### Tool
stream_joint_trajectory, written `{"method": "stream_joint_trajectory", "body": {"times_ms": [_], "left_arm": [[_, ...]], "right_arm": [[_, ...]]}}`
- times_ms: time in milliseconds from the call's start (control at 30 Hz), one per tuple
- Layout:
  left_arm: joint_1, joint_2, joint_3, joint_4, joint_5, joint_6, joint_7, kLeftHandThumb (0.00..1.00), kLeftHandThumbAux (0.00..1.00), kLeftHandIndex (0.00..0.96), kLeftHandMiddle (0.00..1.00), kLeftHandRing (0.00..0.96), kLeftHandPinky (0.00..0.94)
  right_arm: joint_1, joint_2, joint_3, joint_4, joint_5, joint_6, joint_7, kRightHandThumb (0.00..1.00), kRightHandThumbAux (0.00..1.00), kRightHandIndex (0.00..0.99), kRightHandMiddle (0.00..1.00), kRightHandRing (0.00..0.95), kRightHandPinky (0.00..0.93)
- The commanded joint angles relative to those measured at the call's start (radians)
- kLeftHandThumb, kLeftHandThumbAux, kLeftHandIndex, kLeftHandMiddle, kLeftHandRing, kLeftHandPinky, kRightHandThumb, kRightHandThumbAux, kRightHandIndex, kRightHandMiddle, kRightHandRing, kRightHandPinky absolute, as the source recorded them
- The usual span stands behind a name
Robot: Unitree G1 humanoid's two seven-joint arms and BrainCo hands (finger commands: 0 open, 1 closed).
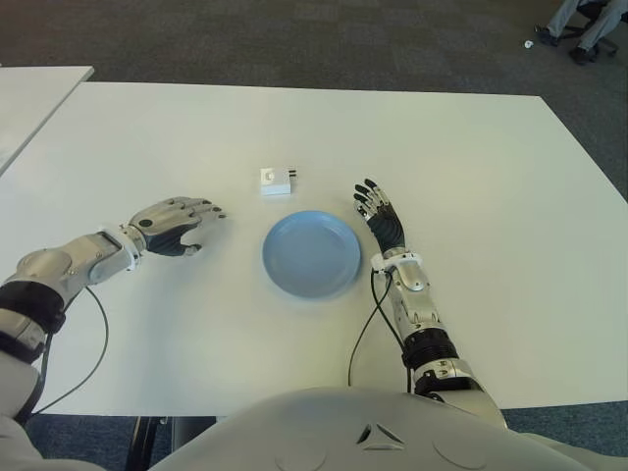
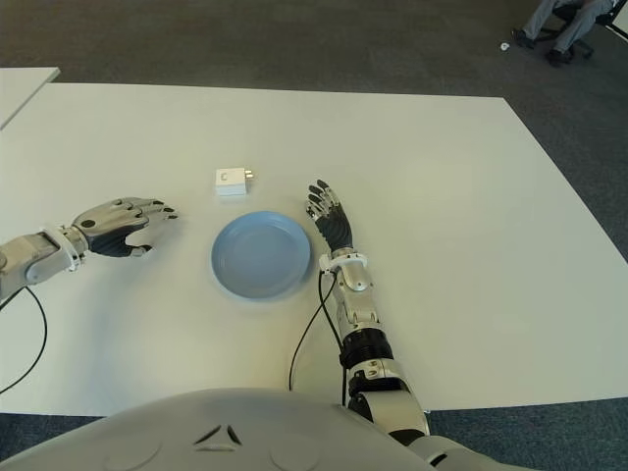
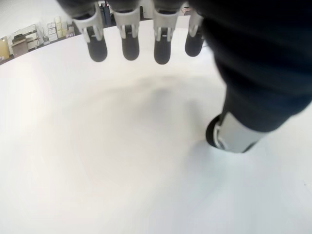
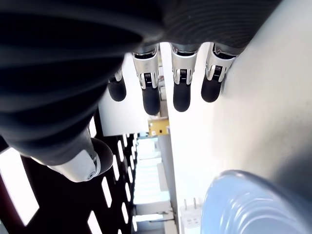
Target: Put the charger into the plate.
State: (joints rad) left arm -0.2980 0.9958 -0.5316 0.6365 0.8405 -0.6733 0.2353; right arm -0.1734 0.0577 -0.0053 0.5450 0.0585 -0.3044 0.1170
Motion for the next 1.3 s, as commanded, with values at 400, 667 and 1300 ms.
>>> {"method": "stream_joint_trajectory", "body": {"times_ms": [400,667,1300], "left_arm": [[0.177,0.048,0.133,-0.190,-0.026,0.021,-0.048,0.000,0.669,0.040,0.077,0.060,0.056],[0.120,-0.008,0.141,-0.195,-0.004,0.050,-0.056,0.000,0.667,0.028,0.064,0.045,0.039],[-0.154,-0.265,0.054,0.018,0.117,0.165,0.072,0.000,0.646,0.000,0.002,0.000,0.000]], "right_arm": [[-0.016,0.001,-0.014,0.050,0.004,-0.001,0.002,0.000,0.623,0.025,0.158,0.109,0.005],[-0.023,0.000,-0.015,0.066,0.002,-0.007,0.006,0.000,0.622,0.018,0.154,0.107,0.004],[-0.040,-0.001,-0.015,0.095,-0.001,-0.006,0.004,0.000,0.600,0.030,0.160,0.114,0.019]]}}
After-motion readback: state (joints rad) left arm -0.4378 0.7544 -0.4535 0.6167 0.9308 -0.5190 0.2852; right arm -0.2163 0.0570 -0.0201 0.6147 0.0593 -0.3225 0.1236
